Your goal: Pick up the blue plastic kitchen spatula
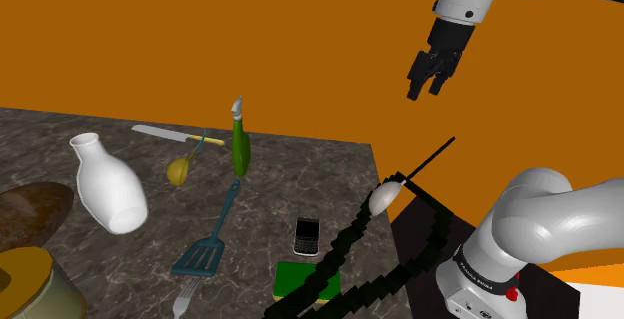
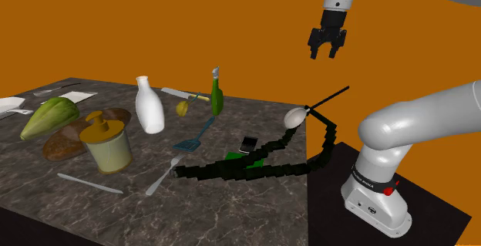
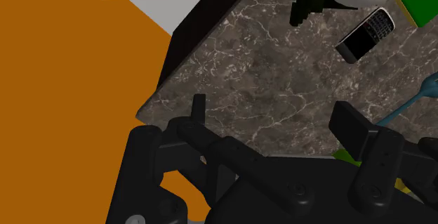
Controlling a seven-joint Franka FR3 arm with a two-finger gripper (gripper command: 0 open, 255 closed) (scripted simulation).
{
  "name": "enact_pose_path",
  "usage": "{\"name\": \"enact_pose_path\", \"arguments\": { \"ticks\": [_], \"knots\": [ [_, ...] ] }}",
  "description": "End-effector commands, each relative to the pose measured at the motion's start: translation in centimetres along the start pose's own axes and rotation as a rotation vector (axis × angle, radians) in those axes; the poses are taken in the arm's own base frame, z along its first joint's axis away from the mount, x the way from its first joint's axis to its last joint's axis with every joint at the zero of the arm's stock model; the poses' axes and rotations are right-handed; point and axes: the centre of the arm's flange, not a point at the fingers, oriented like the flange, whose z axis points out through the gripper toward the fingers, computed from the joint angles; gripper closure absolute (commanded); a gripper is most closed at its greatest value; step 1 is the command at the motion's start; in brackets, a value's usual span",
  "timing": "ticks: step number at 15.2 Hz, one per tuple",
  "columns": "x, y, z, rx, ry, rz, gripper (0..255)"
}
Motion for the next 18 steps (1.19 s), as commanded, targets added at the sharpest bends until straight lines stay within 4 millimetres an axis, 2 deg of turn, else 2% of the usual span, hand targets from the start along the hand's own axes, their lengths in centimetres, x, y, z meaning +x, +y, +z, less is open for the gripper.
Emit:
{"name": "enact_pose_path", "arguments": {
  "ticks": [1,9,18],
  "knots": [
    [0.0,0.0,0.0,0.000,0.000,0.000,0],
    [1.3,-9.2,5.5,-0.015,-0.025,0.130,0],
    [4.0,-19.1,11.9,-0.032,-0.053,0.277,0]
  ]
}}
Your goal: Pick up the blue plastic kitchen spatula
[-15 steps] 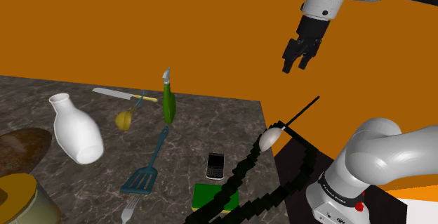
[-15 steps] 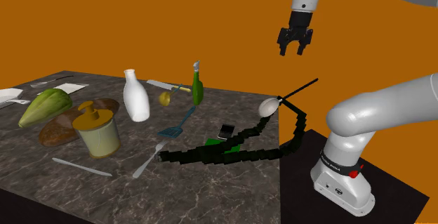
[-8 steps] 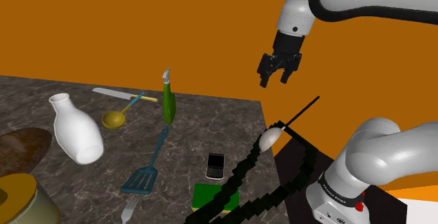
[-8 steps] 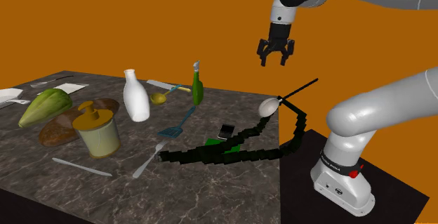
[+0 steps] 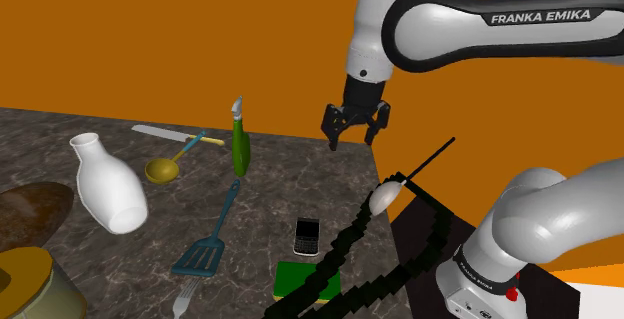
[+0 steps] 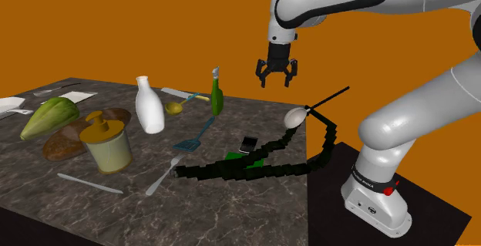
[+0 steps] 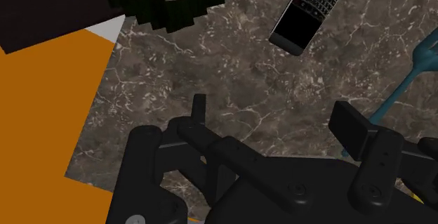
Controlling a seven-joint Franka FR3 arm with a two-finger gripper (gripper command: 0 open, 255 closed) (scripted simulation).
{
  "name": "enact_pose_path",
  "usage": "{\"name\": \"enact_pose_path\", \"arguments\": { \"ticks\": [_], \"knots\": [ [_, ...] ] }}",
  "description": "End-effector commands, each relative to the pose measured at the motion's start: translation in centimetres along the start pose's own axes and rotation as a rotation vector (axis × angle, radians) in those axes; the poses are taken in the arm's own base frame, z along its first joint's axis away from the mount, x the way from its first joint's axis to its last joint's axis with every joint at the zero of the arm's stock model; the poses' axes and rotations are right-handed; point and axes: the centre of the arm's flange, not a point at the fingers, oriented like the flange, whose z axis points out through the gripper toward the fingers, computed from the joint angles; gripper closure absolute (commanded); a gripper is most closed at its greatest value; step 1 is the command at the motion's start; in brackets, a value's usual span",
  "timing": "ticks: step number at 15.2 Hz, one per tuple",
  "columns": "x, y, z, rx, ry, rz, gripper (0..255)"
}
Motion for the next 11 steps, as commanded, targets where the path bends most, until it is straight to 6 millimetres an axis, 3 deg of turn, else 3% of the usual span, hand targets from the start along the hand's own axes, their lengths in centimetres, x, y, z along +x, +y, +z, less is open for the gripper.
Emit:
{"name": "enact_pose_path", "arguments": {
  "ticks": [1,11],
  "knots": [
    [0.2,-2.3,1.4,-0.003,-0.006,0.035,0],
    [2.4,-13.7,8.3,-0.022,-0.037,0.198,0]
  ]
}}
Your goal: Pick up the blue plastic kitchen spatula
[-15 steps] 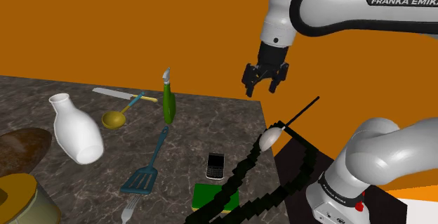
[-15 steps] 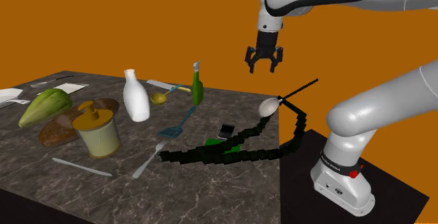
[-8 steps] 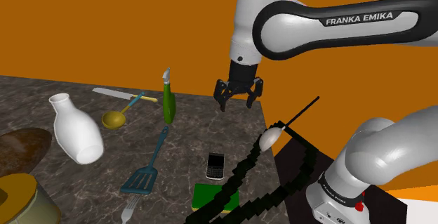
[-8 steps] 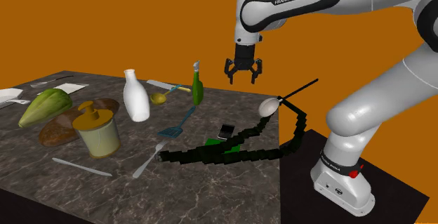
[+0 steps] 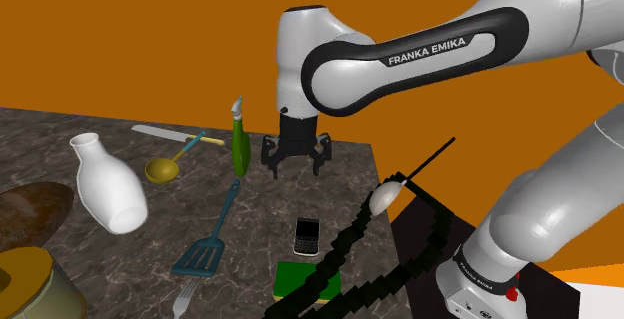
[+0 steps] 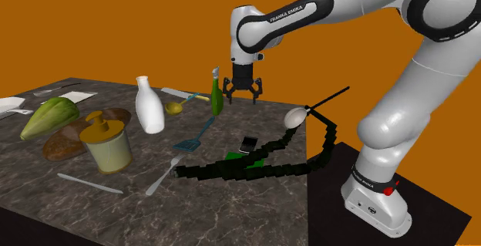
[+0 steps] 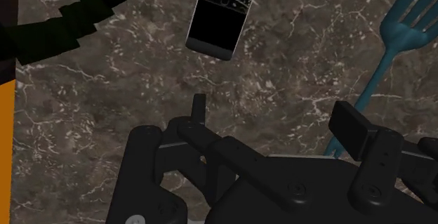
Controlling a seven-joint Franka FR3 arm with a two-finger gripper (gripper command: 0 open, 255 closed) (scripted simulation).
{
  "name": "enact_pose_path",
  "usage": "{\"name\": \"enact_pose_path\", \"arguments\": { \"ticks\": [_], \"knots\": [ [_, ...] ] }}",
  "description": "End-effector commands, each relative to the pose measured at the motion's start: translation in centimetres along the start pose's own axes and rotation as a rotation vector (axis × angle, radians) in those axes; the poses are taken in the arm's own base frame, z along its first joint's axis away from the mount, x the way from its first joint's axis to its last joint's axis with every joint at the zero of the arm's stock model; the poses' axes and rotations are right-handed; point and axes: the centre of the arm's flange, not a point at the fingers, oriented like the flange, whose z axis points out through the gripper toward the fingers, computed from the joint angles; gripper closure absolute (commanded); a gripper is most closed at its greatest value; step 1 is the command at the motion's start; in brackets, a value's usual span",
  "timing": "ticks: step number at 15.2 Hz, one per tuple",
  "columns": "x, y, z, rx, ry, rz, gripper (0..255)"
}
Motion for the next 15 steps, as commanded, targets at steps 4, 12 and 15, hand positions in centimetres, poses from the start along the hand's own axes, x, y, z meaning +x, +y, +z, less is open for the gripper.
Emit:
{"name": "enact_pose_path", "arguments": {
  "ticks": [4,12,15],
  "knots": [
    [0.6,-5.9,3.6,-0.008,-0.017,0.085,0],
    [2.6,-14.8,9.2,-0.023,-0.042,0.215,0],
    [3.6,-18.1,11.4,-0.029,-0.051,0.264,0]
  ]
}}
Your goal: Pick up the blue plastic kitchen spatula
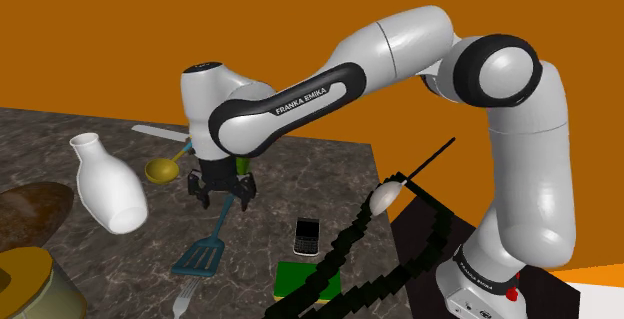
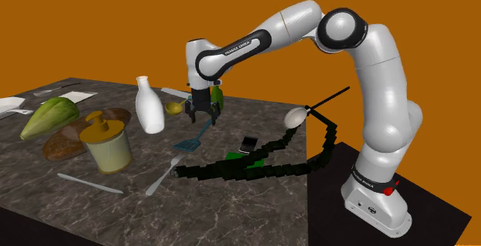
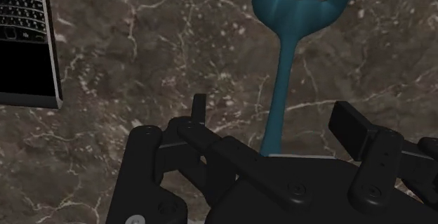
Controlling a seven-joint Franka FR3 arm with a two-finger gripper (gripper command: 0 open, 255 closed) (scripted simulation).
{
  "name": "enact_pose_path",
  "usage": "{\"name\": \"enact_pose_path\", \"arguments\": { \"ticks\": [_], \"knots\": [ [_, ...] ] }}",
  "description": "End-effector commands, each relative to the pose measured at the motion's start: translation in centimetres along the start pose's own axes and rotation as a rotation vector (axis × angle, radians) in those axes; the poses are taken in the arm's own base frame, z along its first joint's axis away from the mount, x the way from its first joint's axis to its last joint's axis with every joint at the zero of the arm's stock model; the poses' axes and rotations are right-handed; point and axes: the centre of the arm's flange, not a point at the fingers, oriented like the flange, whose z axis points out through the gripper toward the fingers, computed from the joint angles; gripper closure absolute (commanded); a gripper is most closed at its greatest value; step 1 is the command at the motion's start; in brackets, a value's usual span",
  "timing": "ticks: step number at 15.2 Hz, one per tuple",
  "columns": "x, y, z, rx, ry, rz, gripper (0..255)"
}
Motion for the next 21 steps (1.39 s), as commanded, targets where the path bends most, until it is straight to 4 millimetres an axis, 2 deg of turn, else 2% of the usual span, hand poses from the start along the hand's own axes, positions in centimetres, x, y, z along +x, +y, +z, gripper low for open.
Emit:
{"name": "enact_pose_path", "arguments": {
  "ticks": [1,8,10,11,20,21],
  "knots": [
    [0.4,-2.3,1.3,-0.004,-0.004,0.032,0],
    [0.8,-2.4,5.0,-0.004,-0.004,0.032,0],
    [0.9,-2.4,5.3,-0.004,-0.004,0.032,0],
    [0.9,-2.5,5.3,-0.004,-0.004,0.033,255],
    [0.9,-2.4,5.3,-0.004,-0.004,0.032,255],
    [0.8,-2.4,4.8,-0.004,-0.004,0.032,255]
  ]
}}
